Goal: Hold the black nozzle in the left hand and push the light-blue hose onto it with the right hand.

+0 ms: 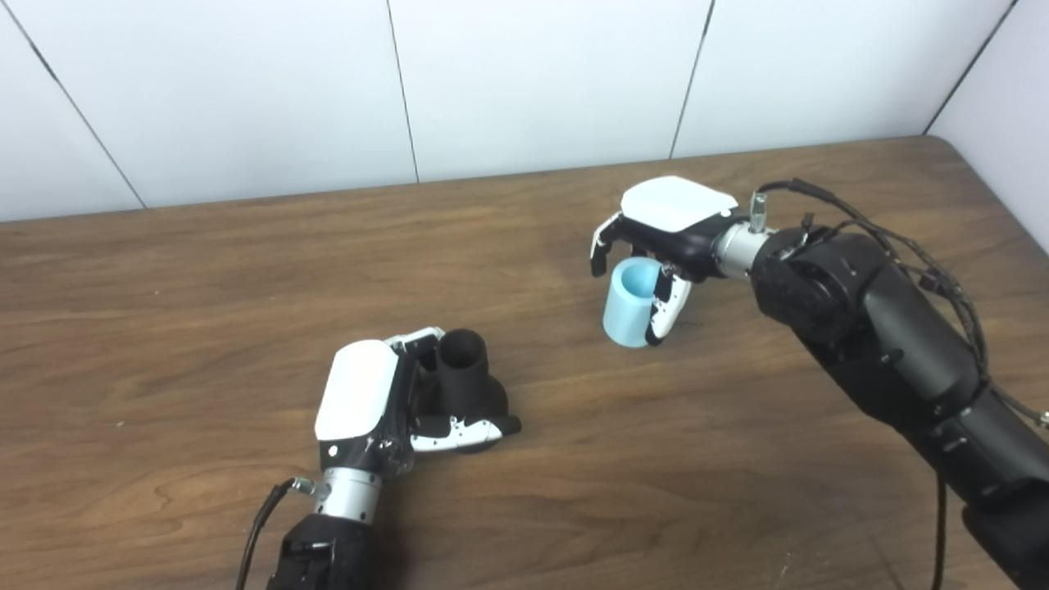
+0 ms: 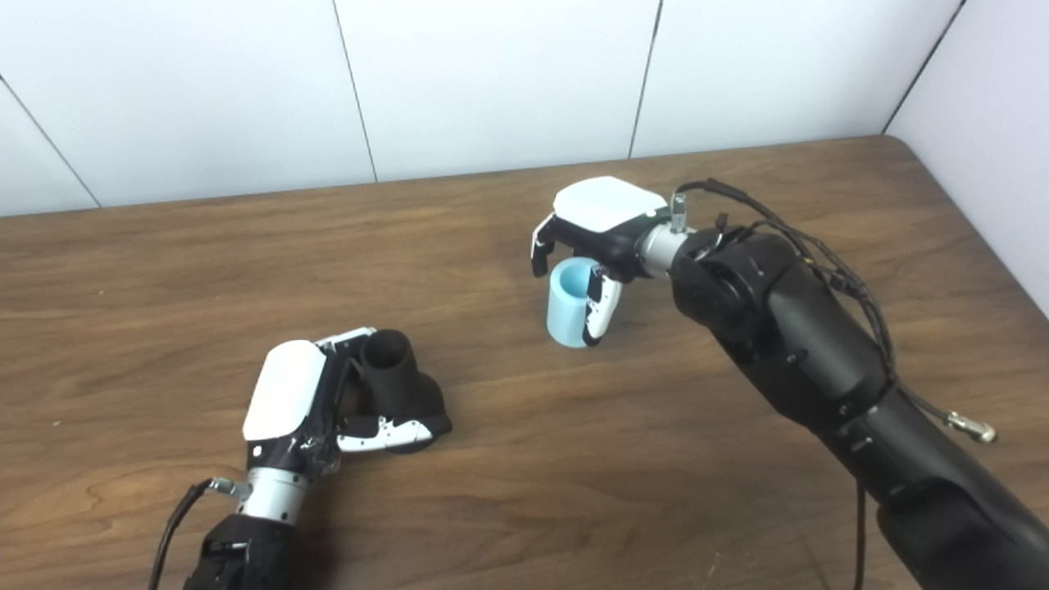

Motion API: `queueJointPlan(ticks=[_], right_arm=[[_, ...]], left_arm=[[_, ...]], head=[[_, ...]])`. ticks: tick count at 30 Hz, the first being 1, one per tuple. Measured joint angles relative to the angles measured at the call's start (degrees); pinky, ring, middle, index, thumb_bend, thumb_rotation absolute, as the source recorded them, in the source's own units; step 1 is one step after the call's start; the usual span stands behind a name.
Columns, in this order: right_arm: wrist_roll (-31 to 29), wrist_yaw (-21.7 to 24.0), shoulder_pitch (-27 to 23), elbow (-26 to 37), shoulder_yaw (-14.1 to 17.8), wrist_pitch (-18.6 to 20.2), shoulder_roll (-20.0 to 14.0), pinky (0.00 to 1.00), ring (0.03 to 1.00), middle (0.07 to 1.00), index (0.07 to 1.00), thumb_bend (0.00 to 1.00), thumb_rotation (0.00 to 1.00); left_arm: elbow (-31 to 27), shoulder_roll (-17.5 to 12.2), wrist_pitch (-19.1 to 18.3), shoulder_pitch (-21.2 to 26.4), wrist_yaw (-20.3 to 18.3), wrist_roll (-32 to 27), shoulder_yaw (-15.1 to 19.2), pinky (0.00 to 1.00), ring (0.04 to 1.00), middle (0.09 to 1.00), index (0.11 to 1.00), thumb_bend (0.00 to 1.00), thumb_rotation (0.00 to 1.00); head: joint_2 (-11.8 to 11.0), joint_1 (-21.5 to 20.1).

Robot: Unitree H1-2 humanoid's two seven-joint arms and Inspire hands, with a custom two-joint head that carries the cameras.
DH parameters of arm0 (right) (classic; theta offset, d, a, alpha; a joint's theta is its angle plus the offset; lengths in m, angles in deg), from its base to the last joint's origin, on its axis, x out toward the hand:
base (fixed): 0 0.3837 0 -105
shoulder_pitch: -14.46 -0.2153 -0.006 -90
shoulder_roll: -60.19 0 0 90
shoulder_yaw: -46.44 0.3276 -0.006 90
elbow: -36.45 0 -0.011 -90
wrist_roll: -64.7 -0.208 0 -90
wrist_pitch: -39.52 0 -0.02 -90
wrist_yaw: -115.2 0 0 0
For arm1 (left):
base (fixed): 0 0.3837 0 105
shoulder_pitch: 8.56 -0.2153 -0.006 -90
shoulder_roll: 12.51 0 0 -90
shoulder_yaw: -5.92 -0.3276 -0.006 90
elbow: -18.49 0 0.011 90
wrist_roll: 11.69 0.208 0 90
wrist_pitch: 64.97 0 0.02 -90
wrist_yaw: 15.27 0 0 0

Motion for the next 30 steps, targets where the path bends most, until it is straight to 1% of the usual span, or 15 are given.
queueJointPlan(ticks=[1, 2, 3, 4, 5, 6, 8, 11, 13, 15, 19, 22, 27, 29, 30], right_arm=[[0.05, -0.46, 0.09, -0.29, 0.00, -1.04, -0.01, 0.48, 0.561, 0.681, 0.599, 0.97, 0.01], [0.25, -1.50, 0.16, -0.81, 0.01, -2.37, -0.04, 0.44, 0.507, 0.612, 0.584, 0.96, 0.01], [0.61, -2.65, 0.30, -1.22, -0.01, -3.87, -0.07, 0.36, 0.413, 0.533, 0.527, 0.71, 0.00], [1.10, -4.07, 0.48, -1.59, 0.00, -5.11, -0.09, 0.26, 0.303, 0.502, 0.506, 0.62, 0.00], [1.51, -5.60, 0.66, -2.05, 0.01, -6.82, -0.09, 0.20, 0.244, 0.486, 0.495, 0.58, 0.00], [1.92, -7.25, 0.85, -2.50, 0.02, -8.22, -0.08, 0.17, 0.210, 0.478, 0.490, 0.56, 0.00], [3.26, -9.86, 1.26, -3.13, 0.09, -10.15, -0.08, 0.12, 0.172, 0.471, 0.484, 0.54, 0.00], [4.54, -12.03, 1.55, -3.74, 0.14, -11.48, -0.05, 0.15, 0.209, 0.472, 0.482, 0.53, 0.00], [4.77, -12.31, 1.55, -4.20, 0.48, -11.92, -0.03, 0.22, 0.266, 0.418, 0.510, 0.53, 0.00], [4.58, -12.60, 1.56, -4.82, 0.95, -12.28, -0.01, 0.24, 0.286, 0.410, 0.516, 0.52, 0.00], [3.74, -13.19, 1.82, -5.19, 1.65, -13.06, 0.07, 0.22, 0.283, 0.408, 0.519, 0.52, 0.00], [3.14, -13.37, 1.89, -5.33, 2.22, -13.45, 0.13, 0.25, 0.306, 0.415, 0.519, 0.52, 0.00], [1.31, -13.24, 1.84, -3.54, 4.24, -13.30, 0.49, 0.22, 0.268, 0.394, 0.511, 0.52, 0.00], [0.37, -12.52, 1.64, -1.35, 5.08, -12.77, 0.56, 0.34, 0.325, 0.450, 0.515, 0.52, 0.00], [-0.21, -11.40, 1.32, 0.03, 5.48, -12.45, 0.70, 0.38, 0.336, 0.457, 0.526, 0.51, 0.00]], left_arm=[[0.00, -0.01, 0.00, 0.01, 0.00, 0.00, -0.01, 0.57, 0.547, 0.431, 0.505, 0.52, 0.00], [0.00, -0.03, 0.01, 0.00, 0.00, 0.00, -0.01, 0.57, 0.548, 0.432, 0.505, 0.52, 0.00], [0.00, -0.04, 0.01, 0.01, -0.01, 0.00, -0.01, 0.57, 0.549, 0.432, 0.505, 0.52, 0.00], [0.00, -0.05, 0.02, 0.01, -0.01, -0.01, -0.01, 0.57, 0.548, 0.429, 0.505, 0.52, 0.00], [0.00, -0.05, 0.03, 0.01, 0.00, -0.01, -0.01, 0.57, 0.546, 0.426, 0.506, 0.52, 0.00], [0.00, -0.05, 0.02, 0.01, -0.01, 0.00, -0.01, 0.57, 0.546, 0.424, 0.506, 0.52, 0.00], [0.00, -0.04, 0.01, 0.01, -0.03, 0.00, -0.02, 0.58, 0.547, 0.421, 0.507, 0.52, 0.00], [0.00, -0.05, 0.00, 0.01, -0.04, 0.00, 0.02, 0.58, 0.547, 0.421, 0.507, 0.52, 0.00], [0.00, -0.04, 0.00, 0.01, -0.06, 0.00, 0.02, 0.59, 0.548, 0.422, 0.506, 0.52, 0.00], [0.00, -0.04, 0.01, 0.01, -0.05, 0.00, 0.01, 0.59, 0.547, 0.422, 0.506, 0.52, 0.00], [0.00, -0.03, 0.01, 0.01, -0.05, -0.01, 0.02, 0.58, 0.545, 0.417, 0.506, 0.52, 0.00], [0.00, -0.03, 0.01, 0.01, -0.04, -0.01, 0.02, 0.58, 0.543, 0.419, 0.507, 0.52, 0.00], [0.00, 0.09, 0.00, -0.02, -0.02, 0.00, 0.02, 0.57, 0.536, 0.416, 0.504, 0.52, 0.00], [0.00, 0.20, -0.03, -0.04, -0.02, 0.04, 0.01, 0.57, 0.540, 0.423, 0.504, 0.52, 0.00], [0.00, 0.28, -0.05, -0.07, -0.02, 0.11, -0.04, 0.57, 0.540, 0.425, 0.504, 0.52, 0.00]], head=[[0.00, 0.00], [0.00, 0.00], [0.00, 0.00], [0.00, 0.00], [0.00, 0.00], [0.00, 0.00], [0.00, -0.17], [0.09, -0.18], [0.09, -0.18], [0.00, -0.18], [-0.09, -0.09], [-0.09, 0.26], [-0.09, 2.19], [-0.09, 3.07], [0.00, 3.60]])
